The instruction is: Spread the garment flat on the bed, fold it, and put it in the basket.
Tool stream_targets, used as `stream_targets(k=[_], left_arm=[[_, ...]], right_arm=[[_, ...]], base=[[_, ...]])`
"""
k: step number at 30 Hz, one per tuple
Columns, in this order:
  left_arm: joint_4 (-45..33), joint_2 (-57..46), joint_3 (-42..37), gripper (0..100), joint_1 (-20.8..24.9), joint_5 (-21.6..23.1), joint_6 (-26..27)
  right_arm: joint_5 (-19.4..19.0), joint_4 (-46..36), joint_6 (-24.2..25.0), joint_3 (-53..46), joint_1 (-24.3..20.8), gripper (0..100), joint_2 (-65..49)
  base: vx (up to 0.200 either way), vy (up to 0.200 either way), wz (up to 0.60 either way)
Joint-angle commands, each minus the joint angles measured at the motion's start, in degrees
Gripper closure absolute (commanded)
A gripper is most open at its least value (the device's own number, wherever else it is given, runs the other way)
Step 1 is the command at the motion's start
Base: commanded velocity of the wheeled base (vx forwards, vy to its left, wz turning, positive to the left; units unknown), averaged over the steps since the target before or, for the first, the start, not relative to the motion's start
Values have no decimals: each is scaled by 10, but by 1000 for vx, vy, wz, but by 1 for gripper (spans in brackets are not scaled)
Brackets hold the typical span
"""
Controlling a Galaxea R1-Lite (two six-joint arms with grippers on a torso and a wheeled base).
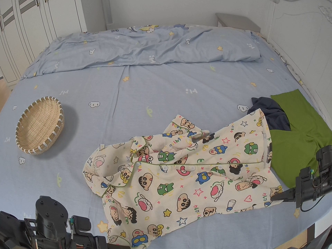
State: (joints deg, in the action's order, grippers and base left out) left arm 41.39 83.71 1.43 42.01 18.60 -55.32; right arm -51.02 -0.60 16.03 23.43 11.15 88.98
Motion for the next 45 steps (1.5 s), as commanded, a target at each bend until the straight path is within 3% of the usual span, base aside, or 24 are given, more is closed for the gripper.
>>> stream_targets(k=[1,6,22,23,33,37,45], left_arm=[[-32,-7,-13,100,30,5,-10],[-37,-6,-13,100,33,5,-3],[-41,17,-13,100,33,4,24],[-40,19,-13,100,33,4,24],[-38,29,-13,100,32,2,27],[-43,30,-13,100,29,-3,52],[-65,51,-13,100,29,-5,90]], right_arm=[[14,-24,8,2,-5,100,-13],[56,-53,8,-3,-10,100,-13],[61,-56,8,-38,-10,100,-5],[61,-57,8,-38,-10,0,-5],[62,-56,8,-38,0,0,-7],[61,-55,1,-33,33,0,-29],[62,-70,-1,-17,50,0,-102]], base=[[0,0,0],[0,0,0],[0,0,0],[0,0,0],[0,0,0],[0,0,0],[0,0,0]])
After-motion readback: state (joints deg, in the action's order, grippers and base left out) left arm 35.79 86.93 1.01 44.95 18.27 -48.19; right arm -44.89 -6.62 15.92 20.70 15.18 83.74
